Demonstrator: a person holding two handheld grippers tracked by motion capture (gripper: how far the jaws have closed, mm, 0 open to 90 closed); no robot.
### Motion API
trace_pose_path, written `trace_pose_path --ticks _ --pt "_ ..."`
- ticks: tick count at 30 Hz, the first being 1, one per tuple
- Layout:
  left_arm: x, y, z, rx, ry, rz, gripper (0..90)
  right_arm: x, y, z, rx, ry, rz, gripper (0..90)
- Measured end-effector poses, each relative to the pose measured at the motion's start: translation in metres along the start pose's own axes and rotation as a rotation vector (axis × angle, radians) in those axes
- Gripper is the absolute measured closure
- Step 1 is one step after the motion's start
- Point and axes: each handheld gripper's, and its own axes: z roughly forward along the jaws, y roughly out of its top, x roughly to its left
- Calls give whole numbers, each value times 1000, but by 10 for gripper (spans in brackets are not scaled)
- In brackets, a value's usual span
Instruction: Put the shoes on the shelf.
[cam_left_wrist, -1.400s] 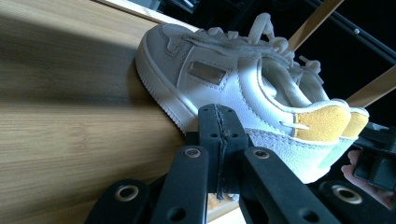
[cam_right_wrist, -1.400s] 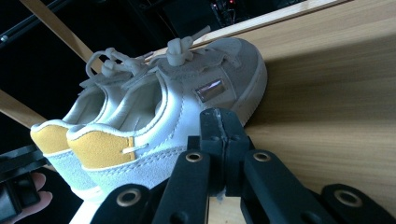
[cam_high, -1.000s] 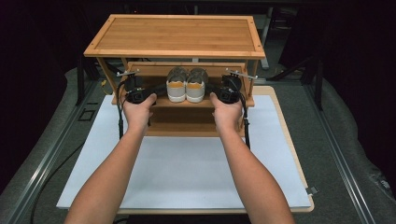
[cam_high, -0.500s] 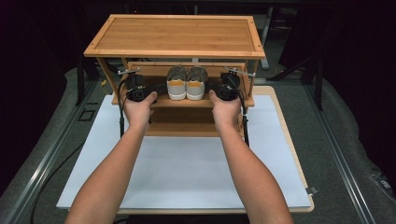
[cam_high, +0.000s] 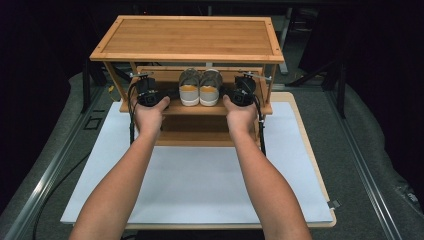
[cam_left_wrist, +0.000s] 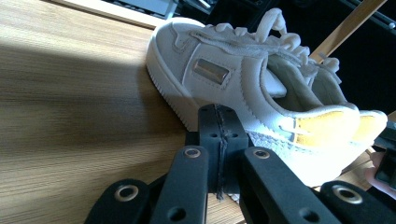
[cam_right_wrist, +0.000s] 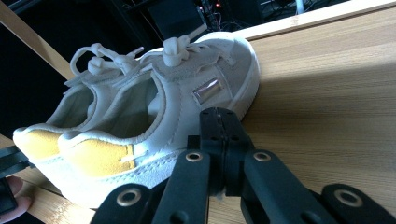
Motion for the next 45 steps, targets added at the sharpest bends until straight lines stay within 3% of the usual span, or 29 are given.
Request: trace_pose_path --ticks 4,8,13,20,24,29,36,38,40,45 --pt "2 -1 -3 -6 -22 -15 897 1 -2 -4 -9 4 -12 900" --pt "-1 -2 -9 -10 -32 11 896 3 -1 -10 -14 16 -21 900" --pt "-5 -6 -18 -18 -30 22 892 10 -3 -18 -10 -1 -69 896" --pt "-12 -9 -36 -33 -52 32 889 17 -8 -32 -28 11 -89 891" --pt "-15 -12 -48 -28 -66 54 887 15 -12 -43 -8 30 -100 885" --pt "-18 -16 -62 -18 -75 68 877 10 -14 -55 -7 22 -124 878" --pt "-12 -27 -82 -5 -75 110 863 7 -17 -80 4 43 -156 865" --pt "-7 -33 -88 -3 -78 108 860 5 -21 -84 -5 44 -170 865" --pt "-1 -41 -95 -2 -77 111 857 0 -27 -89 23 32 -189 863" --pt "10 -57 -108 3 -73 111 843 -13 -48 -102 31 50 -184 859"
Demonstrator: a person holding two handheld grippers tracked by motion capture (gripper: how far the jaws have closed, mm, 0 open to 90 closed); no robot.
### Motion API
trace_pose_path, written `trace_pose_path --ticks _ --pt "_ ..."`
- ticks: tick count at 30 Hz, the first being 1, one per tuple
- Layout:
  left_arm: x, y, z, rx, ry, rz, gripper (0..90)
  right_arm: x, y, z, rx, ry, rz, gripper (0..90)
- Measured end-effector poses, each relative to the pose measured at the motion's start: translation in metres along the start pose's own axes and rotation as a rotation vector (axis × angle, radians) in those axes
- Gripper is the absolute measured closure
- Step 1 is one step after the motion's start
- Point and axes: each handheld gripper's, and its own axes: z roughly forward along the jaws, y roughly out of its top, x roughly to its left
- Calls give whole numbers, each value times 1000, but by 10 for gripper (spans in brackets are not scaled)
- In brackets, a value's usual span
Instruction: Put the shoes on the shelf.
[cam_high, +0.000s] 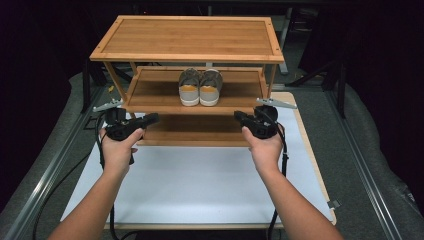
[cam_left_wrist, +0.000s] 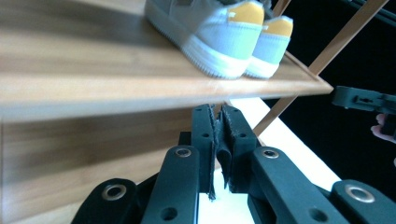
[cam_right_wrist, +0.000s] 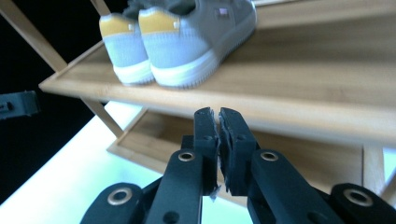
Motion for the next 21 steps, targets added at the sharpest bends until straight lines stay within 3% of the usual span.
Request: trace_pose_path --ticks 7,14,21 --pt "6 -28 -19 14 8 19 806 -4 -26 -18 -11 -5 -37 843" --pt "14 -64 -32 43 34 48 672 -5 -58 -29 -7 -3 -40 790" --pt "26 -101 -39 72 62 46 584 -10 -97 -36 15 -17 -44 704"
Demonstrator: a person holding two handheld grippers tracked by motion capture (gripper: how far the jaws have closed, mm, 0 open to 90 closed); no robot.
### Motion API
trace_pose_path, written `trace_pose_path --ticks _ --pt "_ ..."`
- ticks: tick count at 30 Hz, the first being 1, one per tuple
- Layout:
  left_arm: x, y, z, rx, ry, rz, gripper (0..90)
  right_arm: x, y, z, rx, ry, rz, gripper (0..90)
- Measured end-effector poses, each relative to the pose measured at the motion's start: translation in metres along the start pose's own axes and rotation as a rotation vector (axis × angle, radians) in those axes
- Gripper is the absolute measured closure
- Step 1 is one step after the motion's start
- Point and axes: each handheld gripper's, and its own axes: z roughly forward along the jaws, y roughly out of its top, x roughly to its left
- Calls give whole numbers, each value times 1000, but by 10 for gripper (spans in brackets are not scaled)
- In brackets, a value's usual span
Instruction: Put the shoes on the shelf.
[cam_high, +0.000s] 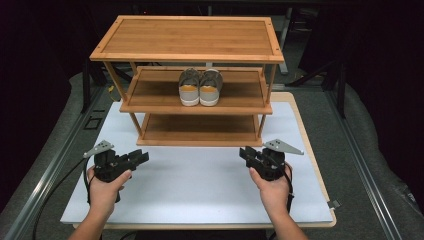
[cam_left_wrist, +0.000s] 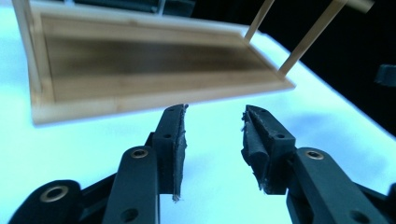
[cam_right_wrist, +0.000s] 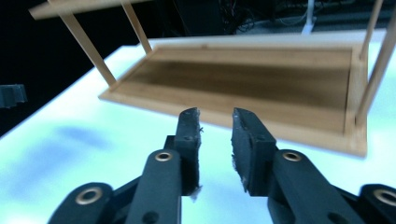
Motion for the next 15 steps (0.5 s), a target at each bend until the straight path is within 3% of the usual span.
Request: trace_pose_path --ticks 6,10,15 --pt "1 -23 9 31 16 50 533 -8 -36 3 54 -45 -38 618" --pt "1 -36 19 55 4 88 515 -12 -57 11 85 11 -33 576" --pt "2 -49 31 112 10 136 505 -10 -65 19 106 -8 -96 549"
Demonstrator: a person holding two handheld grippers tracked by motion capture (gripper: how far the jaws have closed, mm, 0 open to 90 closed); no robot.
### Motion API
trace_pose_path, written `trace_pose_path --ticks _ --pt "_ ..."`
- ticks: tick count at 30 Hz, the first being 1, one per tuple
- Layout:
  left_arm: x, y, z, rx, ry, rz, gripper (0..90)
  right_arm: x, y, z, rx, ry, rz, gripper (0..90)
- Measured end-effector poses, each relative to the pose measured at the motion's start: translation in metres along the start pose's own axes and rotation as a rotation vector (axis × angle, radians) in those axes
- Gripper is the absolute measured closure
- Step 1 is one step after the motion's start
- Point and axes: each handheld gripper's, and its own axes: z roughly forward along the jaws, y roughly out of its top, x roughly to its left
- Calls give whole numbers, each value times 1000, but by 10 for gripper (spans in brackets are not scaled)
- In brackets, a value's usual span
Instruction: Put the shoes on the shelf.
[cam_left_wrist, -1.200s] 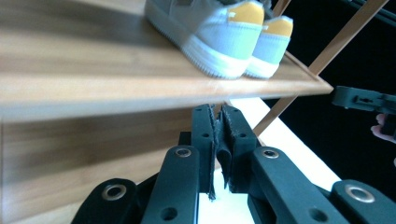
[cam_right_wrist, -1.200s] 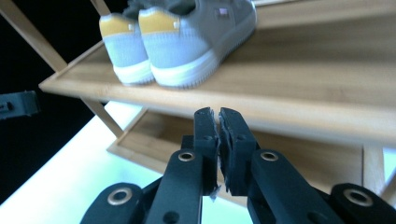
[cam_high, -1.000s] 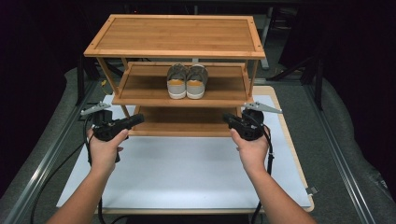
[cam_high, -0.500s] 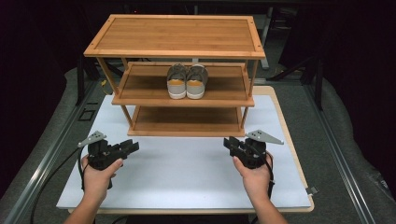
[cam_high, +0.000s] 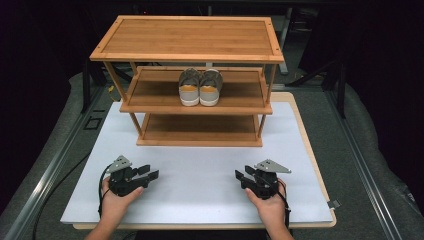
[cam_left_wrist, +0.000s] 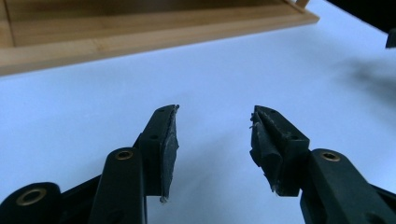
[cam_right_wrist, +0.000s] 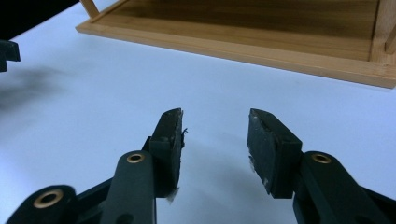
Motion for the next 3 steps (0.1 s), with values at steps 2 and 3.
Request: trace_pose_path --ticks 2,3 --pt "1 -3 4 8 -8 -6 483 1 -2 2 6 -8 2 531" --pt "1 -4 5 15 -8 -8 479 0 -4 4 13 -11 -7 525"
